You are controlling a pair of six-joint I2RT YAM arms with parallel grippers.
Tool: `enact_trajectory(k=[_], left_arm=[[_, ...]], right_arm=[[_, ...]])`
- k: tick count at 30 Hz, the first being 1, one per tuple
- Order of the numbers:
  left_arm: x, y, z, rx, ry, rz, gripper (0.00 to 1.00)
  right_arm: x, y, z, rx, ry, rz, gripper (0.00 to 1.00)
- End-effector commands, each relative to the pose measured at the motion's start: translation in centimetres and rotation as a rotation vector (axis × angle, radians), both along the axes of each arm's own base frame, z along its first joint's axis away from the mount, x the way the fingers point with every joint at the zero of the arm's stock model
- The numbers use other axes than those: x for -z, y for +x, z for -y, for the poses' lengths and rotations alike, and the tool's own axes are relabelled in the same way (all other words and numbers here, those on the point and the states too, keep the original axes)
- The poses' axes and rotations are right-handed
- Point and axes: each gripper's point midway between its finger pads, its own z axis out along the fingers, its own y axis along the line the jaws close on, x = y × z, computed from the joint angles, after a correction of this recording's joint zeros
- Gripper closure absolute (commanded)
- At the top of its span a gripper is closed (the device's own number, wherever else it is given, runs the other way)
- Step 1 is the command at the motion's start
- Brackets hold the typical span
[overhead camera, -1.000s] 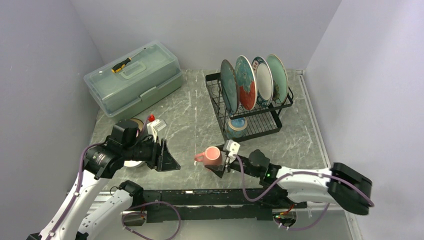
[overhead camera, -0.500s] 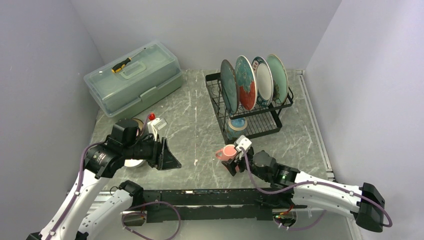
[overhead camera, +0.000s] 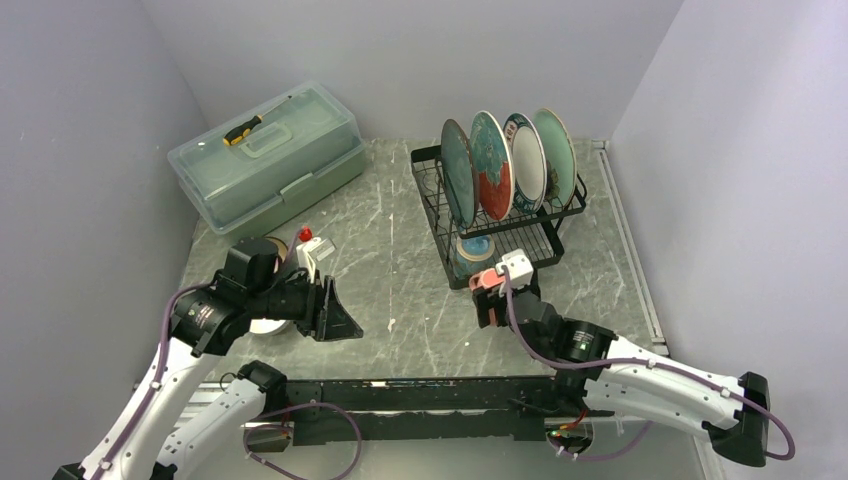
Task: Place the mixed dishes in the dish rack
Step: Place the cup on the dish rack.
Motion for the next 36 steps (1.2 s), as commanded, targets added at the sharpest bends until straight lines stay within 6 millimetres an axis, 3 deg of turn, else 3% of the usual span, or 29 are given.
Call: enact_trajectory(k=[1, 8, 26, 36], left_arm=[[-0.6, -0.2, 0.3, 0.039, -0.029, 0.044, 0.39], [-0.5, -0.4, 0.3, 0.049, -0.036, 0.046, 0.39], [-0.3, -0.5, 0.2, 0.05, -0.03, 0.05, 0.39], [-0.2, -0.3, 0.2, 0.047, -0.024, 0.05, 0.39]], right_arm=[[-4.8, 1.9, 2.9, 0.228, 0.071, 0.106, 0.61], [-6.2, 2.9, 5.1, 0.334, 0.069, 0.197, 0.59], [-5.3, 8.8, 6.8, 0.357, 0.119, 0.253, 0.6], [-5.2, 10.9, 8.3, 0.348, 0.2, 0.335, 0.61]])
